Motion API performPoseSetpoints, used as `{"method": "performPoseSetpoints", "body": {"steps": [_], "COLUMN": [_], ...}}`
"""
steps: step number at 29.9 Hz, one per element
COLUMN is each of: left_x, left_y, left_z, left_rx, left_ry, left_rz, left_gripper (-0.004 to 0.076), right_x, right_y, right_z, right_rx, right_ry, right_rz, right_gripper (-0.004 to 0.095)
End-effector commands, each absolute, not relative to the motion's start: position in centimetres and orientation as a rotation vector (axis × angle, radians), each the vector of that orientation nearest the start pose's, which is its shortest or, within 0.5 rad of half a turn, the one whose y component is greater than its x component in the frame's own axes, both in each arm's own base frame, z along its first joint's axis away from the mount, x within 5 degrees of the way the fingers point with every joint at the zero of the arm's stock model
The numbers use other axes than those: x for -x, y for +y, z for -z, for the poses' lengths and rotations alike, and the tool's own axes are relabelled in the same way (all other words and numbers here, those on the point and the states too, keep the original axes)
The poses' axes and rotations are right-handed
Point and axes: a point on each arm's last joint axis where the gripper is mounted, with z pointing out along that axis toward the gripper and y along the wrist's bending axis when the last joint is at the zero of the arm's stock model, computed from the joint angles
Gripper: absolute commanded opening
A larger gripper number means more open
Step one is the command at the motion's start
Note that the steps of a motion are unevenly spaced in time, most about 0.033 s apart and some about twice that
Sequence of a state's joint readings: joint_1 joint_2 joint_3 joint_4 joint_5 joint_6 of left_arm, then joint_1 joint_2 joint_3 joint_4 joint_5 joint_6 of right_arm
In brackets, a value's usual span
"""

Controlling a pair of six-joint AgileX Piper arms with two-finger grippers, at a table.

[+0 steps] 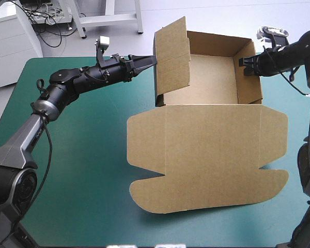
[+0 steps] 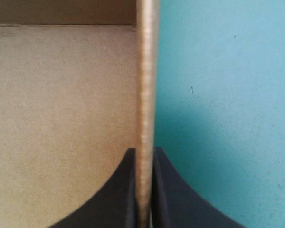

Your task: Fold the box

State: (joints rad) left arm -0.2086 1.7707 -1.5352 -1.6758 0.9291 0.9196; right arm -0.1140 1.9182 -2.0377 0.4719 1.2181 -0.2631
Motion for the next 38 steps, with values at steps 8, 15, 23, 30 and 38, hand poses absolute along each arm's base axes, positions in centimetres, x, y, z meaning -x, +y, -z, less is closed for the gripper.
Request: {"method": "performPoseSetpoints", "body": {"steps": [8, 15, 23, 30, 38], "left_x": [-35.0, -35.0, -35.0, -35.3, -36.1], "left_y": [-16.9, -17.7, -17.2, -16.8, -16.9], "left_z": [-43.2, -43.6, -45.0, -43.5, -42.6], "left_rx": [-0.425, -0.459, -0.464, -0.482, -0.433], "left_ry": [1.763, 1.897, 1.973, 2.109, 2.161], "left_rz": [1.478, 1.233, 1.046, 0.931, 0.878], "left_gripper": [0.0441, 0.0452, 0.0452, 0.0452, 0.0451], "right_x": [-40.9, -40.9, -40.9, -40.9, -40.8], "right_y": [-0.5, 0.3, 3.9, 4.9, 5.3], "right_z": [-41.6, -41.3, -41.0, -41.1, -41.0], "right_rx": [0.124, 0.122, 0.149, 0.13, 0.12], "right_ry": [2.336, 2.37, 2.404, 2.394, 2.405], "right_rz": [-0.504, -0.471, -0.365, -0.411, -0.432], "right_gripper": [-0.0018, -0.0017, -0.0017, -0.0017, -0.0017]}}
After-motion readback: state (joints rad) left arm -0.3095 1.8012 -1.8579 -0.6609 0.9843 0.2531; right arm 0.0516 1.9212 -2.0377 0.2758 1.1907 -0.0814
